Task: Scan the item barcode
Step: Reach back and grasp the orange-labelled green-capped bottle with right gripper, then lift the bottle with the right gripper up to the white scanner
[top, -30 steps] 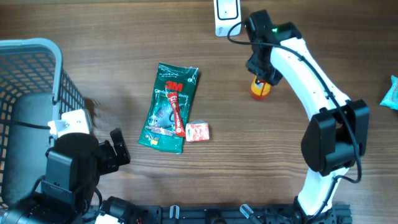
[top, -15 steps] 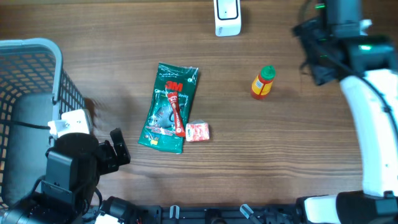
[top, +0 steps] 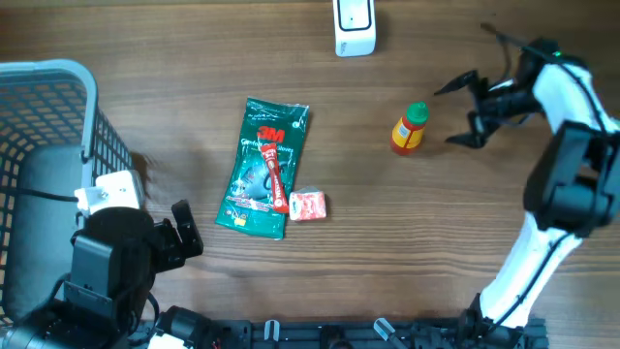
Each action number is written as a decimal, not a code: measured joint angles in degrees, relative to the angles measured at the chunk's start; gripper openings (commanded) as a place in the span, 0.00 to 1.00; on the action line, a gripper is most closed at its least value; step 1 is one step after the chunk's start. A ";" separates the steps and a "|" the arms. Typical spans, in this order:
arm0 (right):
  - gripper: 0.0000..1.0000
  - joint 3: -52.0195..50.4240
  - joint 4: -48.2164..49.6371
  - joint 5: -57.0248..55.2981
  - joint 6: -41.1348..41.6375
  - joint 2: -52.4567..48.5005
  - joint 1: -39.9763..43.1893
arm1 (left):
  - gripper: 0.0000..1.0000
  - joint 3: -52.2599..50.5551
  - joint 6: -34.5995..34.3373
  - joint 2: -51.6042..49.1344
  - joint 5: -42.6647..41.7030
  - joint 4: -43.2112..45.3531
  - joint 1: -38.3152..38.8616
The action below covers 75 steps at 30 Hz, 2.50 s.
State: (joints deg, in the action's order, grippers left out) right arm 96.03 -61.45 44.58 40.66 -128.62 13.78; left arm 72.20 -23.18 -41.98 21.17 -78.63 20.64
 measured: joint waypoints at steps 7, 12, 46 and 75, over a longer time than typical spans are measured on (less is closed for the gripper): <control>1.00 -0.33 -1.01 7.26 -8.79 -2.54 -3.72 | 1.00 0.00 0.00 0.00 0.00 0.00 0.00; 1.00 -0.33 -1.38 7.30 -10.84 -2.54 -9.22 | 1.00 0.00 0.00 0.00 0.00 0.00 0.00; 0.84 -10.93 -1.77 10.62 16.83 0.61 -16.63 | 1.00 0.00 0.00 0.00 0.02 0.00 0.00; 0.20 -12.39 -14.86 13.05 22.47 18.71 -21.84 | 1.00 0.00 0.00 0.00 0.00 0.00 0.00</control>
State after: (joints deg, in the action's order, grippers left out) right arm 83.64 -76.31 57.63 63.13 -109.91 -8.05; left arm 72.20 -23.18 -41.98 21.17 -78.63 20.64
